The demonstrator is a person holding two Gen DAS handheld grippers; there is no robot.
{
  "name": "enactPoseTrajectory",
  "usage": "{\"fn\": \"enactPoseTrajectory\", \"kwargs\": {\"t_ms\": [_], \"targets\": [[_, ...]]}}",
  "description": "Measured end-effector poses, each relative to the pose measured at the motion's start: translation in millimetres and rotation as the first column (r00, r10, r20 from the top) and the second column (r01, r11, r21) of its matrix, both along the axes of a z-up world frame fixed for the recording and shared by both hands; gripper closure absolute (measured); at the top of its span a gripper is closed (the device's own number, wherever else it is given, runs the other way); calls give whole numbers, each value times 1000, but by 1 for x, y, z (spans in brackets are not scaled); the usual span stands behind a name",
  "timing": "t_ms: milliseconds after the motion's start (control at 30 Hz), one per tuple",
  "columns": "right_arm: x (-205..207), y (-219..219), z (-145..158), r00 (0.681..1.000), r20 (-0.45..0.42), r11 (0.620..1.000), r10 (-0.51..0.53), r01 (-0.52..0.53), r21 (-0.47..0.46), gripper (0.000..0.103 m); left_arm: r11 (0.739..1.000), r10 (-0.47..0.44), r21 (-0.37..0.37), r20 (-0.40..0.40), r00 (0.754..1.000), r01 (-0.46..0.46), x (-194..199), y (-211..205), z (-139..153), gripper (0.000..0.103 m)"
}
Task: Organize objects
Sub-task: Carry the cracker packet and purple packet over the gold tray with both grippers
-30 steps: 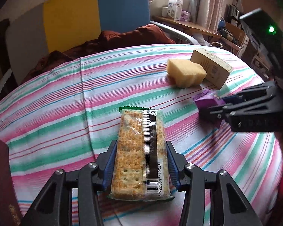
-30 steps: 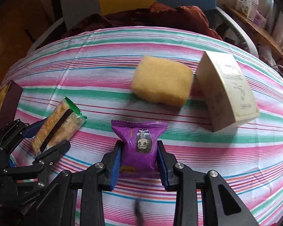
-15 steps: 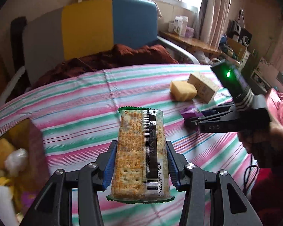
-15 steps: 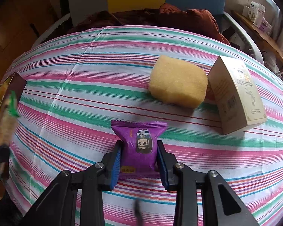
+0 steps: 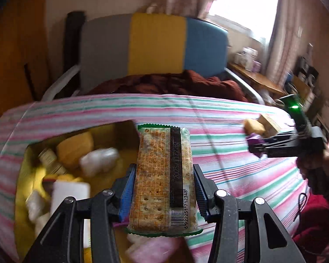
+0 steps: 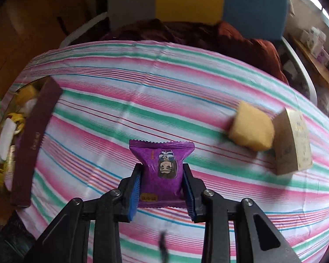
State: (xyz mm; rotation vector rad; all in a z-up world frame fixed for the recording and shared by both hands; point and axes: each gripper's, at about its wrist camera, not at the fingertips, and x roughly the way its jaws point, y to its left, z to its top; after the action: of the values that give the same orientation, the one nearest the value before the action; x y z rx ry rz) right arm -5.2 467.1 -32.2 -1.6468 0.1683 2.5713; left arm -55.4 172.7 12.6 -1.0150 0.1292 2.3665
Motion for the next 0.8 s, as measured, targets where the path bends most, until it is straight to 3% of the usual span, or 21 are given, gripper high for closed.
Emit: {"fn": "enactPoseTrajectory", "kwargs": {"t_ms": [367,567,800], "targets": [[-25,-137,39,970,-122,972,211,-222,-82,69,976,216,34,21,976,-217,-4,-117,-10,54],[-33,-204,33,951,-166,943,261,-288,-166,69,945,321,39,66,945,-324,5,-177,-25,54],[-39,-254,19,949,-157,936,273,-300,-187,69,926,372,27,103,923,-376,16,-208,-47,54]]}}
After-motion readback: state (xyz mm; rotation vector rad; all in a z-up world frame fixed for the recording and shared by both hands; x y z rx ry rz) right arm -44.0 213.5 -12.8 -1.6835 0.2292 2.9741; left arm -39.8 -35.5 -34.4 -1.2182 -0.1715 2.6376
